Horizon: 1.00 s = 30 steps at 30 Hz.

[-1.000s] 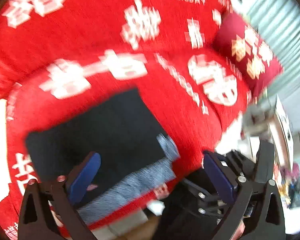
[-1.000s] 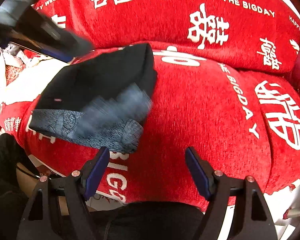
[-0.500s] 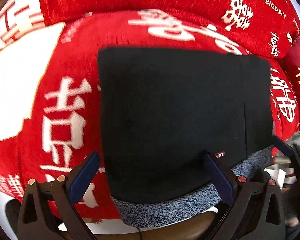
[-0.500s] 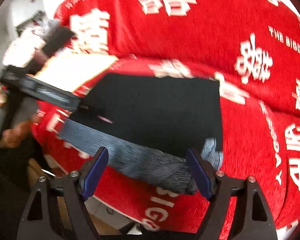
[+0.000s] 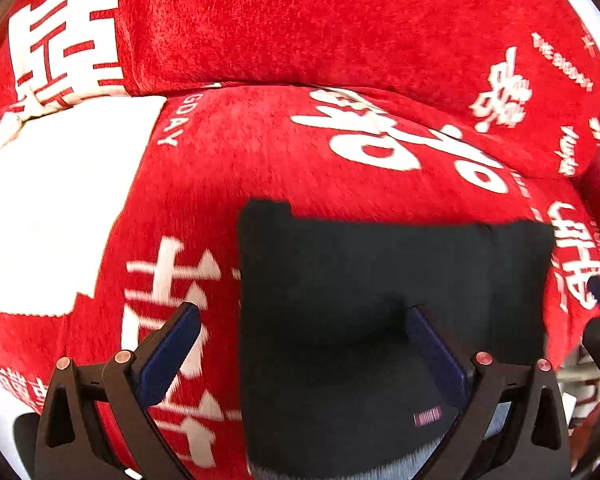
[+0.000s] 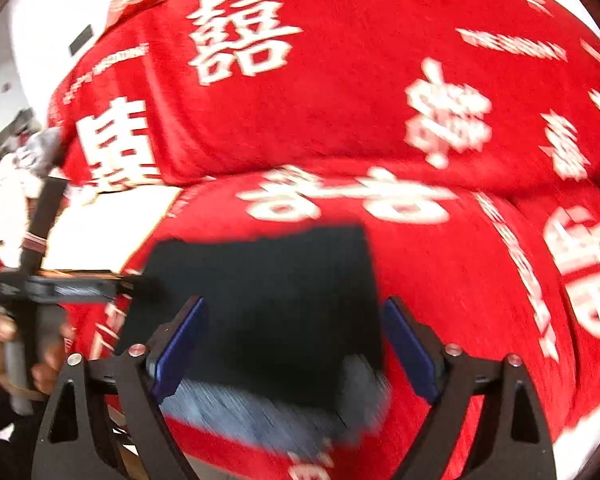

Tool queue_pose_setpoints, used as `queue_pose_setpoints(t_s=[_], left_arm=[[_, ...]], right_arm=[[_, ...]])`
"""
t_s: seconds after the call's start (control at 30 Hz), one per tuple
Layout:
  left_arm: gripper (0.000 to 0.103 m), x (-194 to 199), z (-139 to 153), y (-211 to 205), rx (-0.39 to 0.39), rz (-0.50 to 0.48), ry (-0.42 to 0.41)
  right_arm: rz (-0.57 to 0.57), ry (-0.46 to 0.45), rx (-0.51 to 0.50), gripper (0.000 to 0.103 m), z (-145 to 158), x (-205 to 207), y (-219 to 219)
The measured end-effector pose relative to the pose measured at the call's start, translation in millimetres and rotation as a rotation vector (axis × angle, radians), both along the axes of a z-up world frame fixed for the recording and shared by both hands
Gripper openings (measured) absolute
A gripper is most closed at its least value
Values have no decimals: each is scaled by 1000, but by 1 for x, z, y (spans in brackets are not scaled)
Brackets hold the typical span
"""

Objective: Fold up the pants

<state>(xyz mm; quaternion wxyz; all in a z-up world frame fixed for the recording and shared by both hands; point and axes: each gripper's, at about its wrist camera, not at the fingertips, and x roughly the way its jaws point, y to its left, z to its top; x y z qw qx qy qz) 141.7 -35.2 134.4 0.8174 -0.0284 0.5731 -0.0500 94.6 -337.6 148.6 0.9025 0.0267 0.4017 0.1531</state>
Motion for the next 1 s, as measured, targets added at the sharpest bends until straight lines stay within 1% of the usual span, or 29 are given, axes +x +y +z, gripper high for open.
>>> queue_pose_setpoints(t_s=[0.03, 0.1, 0.17, 0.2, 0.23, 0.27, 0.3, 0.33, 0.4, 0.47, 0.5, 0.57, 0.63, 0.7, 0.73, 0.77, 0.8, 0.83, 0.9, 0.93, 1.0], left_arm=[[103, 6, -2, -1, 18, 10, -2], [103, 18, -8, -2, 40, 23, -4], [103, 27, -14, 1, 69, 42, 0], [103, 33, -21, 4, 92, 58, 16], [103, 32, -26, 11, 89, 62, 34], [103, 35, -32, 13, 76, 67, 60], [103, 37, -39, 16, 50, 68, 120], [103, 37, -43, 18, 26, 72, 134], [103, 35, -45, 16, 34, 65, 128], [103, 35, -44, 11, 66, 44, 119], [103, 37, -43, 9, 70, 39, 124], [103, 41, -35, 14, 48, 45, 142], [103, 43, -17, 33, 22, 87, 106], [103, 46, -7, 53, 8, 131, 98], [103, 47, -7, 61, 10, 154, 102], [103, 50, -11, 67, 19, 175, 115], [103, 52, -19, 70, 44, 189, 146], [103, 53, -25, 69, 60, 177, 166], [103, 49, -34, 63, 87, 140, 176], [103, 45, -33, 61, 95, 124, 166], [103, 35, -23, 63, 75, 121, 143]], right_arm=[[22, 2, -18, 91, -3, 12, 10], [44, 44, -39, 91, -16, 39, 27], [56, 88, -29, 91, -30, 59, 35], [44, 108, -34, 91, -38, 68, 36], [29, 137, -42, 91, -46, 79, 31], [5, 195, -50, 91, -59, 87, 26], [-35, 269, -59, 92, -74, 94, 19], [-65, 296, -48, 92, -83, 96, 11], [-51, 272, -22, 93, -83, 93, 6], [-28, 273, -70, 93, -84, 89, 12], [-11, 272, -109, 94, -86, 88, 17], [10, 277, -159, 96, -85, 88, 24], [-21, 274, -177, 96, -74, 85, 24], [-27, 227, -132, 96, -60, 78, 23], [-14, 202, -106, 96, -54, 75, 23], [-6, 190, -109, 96, -51, 74, 27], [-5, 193, -131, 97, -53, 77, 32], [-5, 207, -171, 98, -59, 79, 37], [-10, 279, -255, 103, -82, 88, 44], [-16, 298, -257, 103, -90, 89, 44], [-42, 277, -239, 103, -84, 83, 38]])
